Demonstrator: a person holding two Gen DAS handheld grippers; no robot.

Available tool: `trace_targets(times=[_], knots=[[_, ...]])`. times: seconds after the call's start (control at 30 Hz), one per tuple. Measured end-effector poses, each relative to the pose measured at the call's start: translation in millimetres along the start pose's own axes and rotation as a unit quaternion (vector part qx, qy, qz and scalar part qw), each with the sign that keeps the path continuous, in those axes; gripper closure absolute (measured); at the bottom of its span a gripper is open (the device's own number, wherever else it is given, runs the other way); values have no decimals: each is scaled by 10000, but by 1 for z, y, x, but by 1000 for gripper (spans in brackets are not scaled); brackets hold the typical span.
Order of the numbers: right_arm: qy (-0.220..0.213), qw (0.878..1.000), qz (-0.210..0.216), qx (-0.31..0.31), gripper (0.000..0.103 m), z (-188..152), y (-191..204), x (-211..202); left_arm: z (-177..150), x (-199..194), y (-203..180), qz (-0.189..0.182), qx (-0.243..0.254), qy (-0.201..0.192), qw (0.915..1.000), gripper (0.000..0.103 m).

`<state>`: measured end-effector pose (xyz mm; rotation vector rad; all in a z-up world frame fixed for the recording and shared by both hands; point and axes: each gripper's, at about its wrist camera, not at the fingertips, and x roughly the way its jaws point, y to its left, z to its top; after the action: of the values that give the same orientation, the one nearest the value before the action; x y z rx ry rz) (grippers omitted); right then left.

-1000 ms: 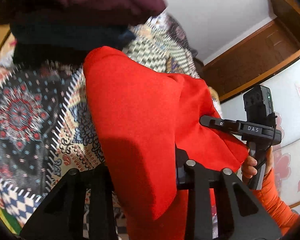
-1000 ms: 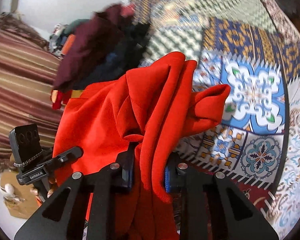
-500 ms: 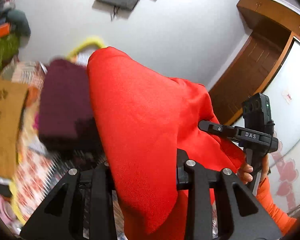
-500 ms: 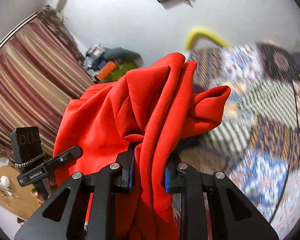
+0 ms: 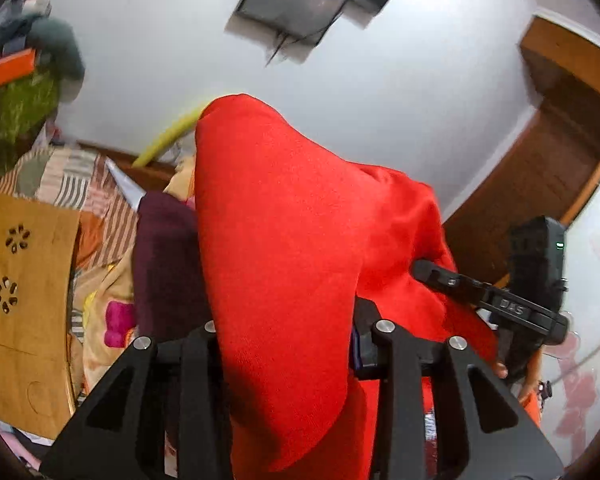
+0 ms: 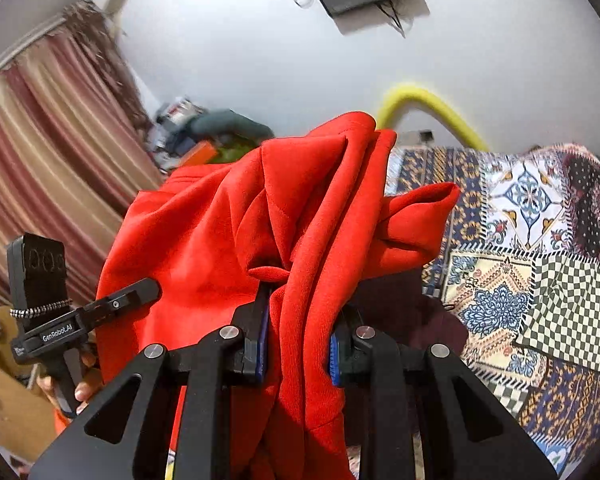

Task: Fold large clothes
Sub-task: 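Carry the jacket bundle with the right gripper onto the maroon clothes stack, then release the jacket on the stack and open the right gripper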

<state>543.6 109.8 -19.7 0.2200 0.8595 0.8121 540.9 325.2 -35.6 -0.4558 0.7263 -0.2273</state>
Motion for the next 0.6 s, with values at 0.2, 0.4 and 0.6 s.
trace_targets(times=[0.2, 0.4, 0.6], knots=[[797, 9935, -801, 122, 74, -9, -37, 76, -18, 91, 62, 671, -453, 1077, 9909, 54], [637, 9905, -1213, 155, 42, -22, -45, 56, -31, 76, 55, 1060, -26, 889, 9904, 29], [622, 9886, -1370, -69, 39, -49, -39, 9, -65, 40, 15, 1710, 610, 665, 9811, 18]])
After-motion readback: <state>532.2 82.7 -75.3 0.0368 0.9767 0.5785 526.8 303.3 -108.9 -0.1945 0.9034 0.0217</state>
